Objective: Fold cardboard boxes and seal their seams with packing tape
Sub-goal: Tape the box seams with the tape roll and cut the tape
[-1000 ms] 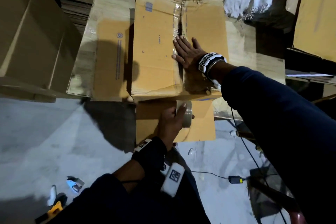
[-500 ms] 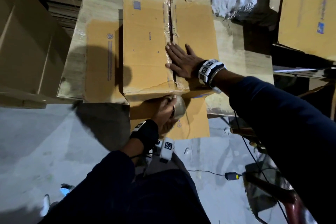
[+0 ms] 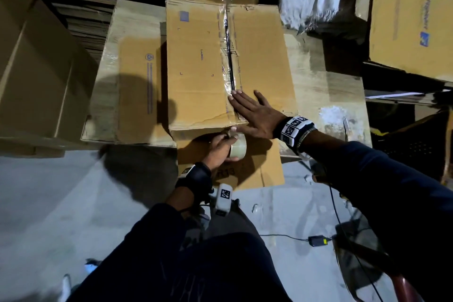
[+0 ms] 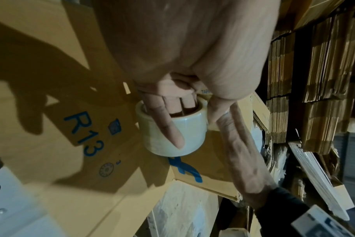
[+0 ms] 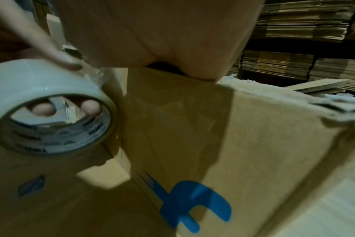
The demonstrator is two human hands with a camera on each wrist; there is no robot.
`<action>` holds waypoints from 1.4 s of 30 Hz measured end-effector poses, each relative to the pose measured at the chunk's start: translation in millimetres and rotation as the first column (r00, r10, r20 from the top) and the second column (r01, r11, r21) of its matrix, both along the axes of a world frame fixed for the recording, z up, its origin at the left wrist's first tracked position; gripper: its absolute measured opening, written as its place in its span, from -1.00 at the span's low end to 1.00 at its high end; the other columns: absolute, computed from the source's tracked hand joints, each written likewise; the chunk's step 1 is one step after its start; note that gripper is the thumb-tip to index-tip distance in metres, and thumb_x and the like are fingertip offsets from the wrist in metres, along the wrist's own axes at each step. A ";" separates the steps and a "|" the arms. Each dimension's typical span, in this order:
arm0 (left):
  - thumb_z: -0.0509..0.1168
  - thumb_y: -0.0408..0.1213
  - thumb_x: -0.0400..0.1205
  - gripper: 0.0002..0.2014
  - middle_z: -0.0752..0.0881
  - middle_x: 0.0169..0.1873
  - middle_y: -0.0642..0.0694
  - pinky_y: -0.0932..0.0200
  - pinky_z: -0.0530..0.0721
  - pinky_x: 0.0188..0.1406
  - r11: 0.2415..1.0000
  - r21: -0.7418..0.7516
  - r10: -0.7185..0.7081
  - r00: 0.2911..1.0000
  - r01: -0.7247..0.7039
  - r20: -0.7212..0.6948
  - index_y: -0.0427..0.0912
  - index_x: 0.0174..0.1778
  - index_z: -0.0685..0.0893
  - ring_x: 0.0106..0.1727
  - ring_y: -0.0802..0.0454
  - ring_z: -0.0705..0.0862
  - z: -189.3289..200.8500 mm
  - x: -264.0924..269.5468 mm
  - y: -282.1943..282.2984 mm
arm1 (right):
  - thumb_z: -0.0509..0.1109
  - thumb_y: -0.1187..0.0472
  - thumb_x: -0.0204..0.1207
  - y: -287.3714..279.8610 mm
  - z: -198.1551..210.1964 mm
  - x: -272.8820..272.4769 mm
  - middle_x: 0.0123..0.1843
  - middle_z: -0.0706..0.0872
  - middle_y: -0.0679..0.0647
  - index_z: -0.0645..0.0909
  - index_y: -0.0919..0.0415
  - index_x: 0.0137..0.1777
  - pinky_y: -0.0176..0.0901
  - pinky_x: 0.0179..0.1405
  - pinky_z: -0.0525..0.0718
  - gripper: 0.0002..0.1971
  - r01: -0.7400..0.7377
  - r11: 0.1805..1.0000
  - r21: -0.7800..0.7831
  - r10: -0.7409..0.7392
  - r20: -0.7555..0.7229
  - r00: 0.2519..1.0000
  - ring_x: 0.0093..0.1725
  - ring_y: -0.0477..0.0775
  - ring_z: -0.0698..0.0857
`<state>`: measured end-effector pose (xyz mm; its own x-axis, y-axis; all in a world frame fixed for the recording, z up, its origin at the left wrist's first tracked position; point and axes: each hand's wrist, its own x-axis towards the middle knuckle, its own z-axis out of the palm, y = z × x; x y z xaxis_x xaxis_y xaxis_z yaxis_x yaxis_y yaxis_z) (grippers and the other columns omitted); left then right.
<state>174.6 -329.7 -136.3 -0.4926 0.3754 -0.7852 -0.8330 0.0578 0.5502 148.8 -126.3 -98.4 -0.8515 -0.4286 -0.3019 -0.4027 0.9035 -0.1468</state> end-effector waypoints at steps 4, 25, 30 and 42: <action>0.37 -0.15 0.79 -0.67 0.63 0.44 -0.33 0.10 0.82 -0.51 0.998 -0.044 -0.042 0.999 0.041 -0.011 -0.18 0.43 0.59 0.37 -0.42 0.70 5.5 -4.4 0.5 | -0.04 -0.42 0.77 1.1 -6.9 2.3 0.88 -0.17 0.14 -0.27 0.12 0.85 0.46 0.76 -0.20 -0.11 0.000 1.000 0.012 0.001 -0.068 0.998 0.85 0.12 -0.15; 0.45 -0.20 0.72 -0.49 0.63 0.44 -0.21 0.15 0.70 -0.33 0.966 -0.245 0.039 0.981 -0.085 -0.189 -0.16 0.58 0.48 0.27 -0.17 0.73 3.2 18.3 14.8 | 0.12 -0.56 0.54 -15.9 -7.0 22.5 0.88 -0.07 0.13 -0.22 0.02 0.86 0.48 0.71 0.11 0.08 0.227 0.971 0.077 -0.219 -0.108 0.970 0.85 0.17 -0.07; 0.44 -0.24 0.75 -0.52 0.59 0.30 -0.11 0.03 0.74 -0.10 0.941 -0.296 0.087 0.962 -0.164 -0.258 -0.18 0.57 0.49 0.23 -0.12 0.66 0.3 28.7 18.1 | 0.17 -0.50 0.65 30.8 -0.9 73.3 0.87 0.06 0.05 0.09 -0.05 0.84 0.33 0.66 0.12 -0.12 0.407 0.883 -0.233 -0.450 -0.177 0.875 0.83 0.11 0.09; 0.25 -0.11 0.77 -0.71 0.70 0.04 -0.19 -0.16 0.64 0.20 0.790 -0.446 0.094 0.803 -0.420 -0.589 -0.26 0.23 0.66 0.07 -0.13 0.67 -5.2 47.9 66.3 | 0.46 0.18 0.60 242.3 -71.9 166.1 0.84 -0.01 0.30 0.12 0.18 0.78 0.42 0.68 0.23 -0.18 0.969 0.197 0.147 -0.979 -0.024 0.203 0.83 0.32 -0.04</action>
<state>222.5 -263.4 -141.5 -0.8854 -0.2250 -0.4067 -0.4601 0.3003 0.8355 315.0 116.1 -170.3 -0.5460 0.7652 -0.3410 0.8146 0.5800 -0.0028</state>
